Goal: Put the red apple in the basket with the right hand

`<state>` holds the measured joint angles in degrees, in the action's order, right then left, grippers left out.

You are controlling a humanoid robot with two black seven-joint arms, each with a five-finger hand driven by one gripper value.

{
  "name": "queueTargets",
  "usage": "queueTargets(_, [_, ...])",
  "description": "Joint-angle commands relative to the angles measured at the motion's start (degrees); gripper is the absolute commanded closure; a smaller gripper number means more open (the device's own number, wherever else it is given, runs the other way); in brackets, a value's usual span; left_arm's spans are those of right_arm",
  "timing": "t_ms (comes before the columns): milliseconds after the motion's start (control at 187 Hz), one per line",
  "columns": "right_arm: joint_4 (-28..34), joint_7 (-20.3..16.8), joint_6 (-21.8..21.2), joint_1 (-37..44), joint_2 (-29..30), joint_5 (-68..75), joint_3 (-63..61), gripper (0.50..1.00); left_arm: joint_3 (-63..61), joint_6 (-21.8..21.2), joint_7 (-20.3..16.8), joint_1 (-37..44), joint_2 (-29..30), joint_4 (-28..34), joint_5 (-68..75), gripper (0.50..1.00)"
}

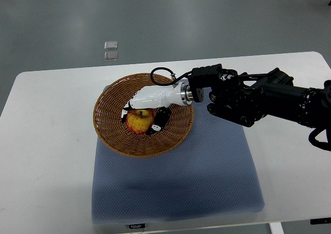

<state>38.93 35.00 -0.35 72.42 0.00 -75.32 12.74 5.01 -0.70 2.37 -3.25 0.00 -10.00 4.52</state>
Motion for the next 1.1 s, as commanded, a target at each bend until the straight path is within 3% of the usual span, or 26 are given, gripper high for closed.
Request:
queueTargets(0, [0.00,0.00,0.00,-0.09,0.00,0.09,0.01,0.593,0.00,-0.01,0.00,0.00,0.00,-0.02,0.05,0.500])
queueTargets(358, [0.09,0.00,-1.67,0.27,0.00,1.58,-1.84,0.583,0.00,-0.01,0.00,-0.18,0.00,0.07,-0.03,0.500])
queueTargets(540, [0.00,0.00,-8.87,0.00,0.00,10.63,-11.15,0.583,0.00,-0.01,0.00,-0.36,0.00,0.07,-0.03,0.500])
queueTargets(646, [-0.52,0.00,-10.90,-1.05,0.00,18.10,-17.04,0.583,0.00,-0.01,0.00,-0.36,0.00,0.07,0.05,0.500])
queueTargets(833, [-0.87,-2.48,-10.28,-4.48,-3.34,26.81,-22.05,0.583,0.00,-0.01,0.00,-0.36,0.00,0.07,0.05,0.500])
queueTargets(839, [-0.87,-4.04,-9.85,-6.31,-5.17,30.20,-23.80,0.585,0.09,-0.01,0.00,-0.36,0.00,0.07,0.05,0.500])
queueTargets(887, [-0.87,-5.29,-9.40,-7.91,-6.41,33.22,-25.83,0.585,0.09,-0.01,0.00,-0.36,0.00,0.07,0.05,0.500])
queueTargets(1095, [-2.02,-13.46,-0.97,-14.23,-8.52,43.06,-35.23,0.585,0.18,-0.01,0.00,-0.36,0.00,-0.02,0.05,0.500])
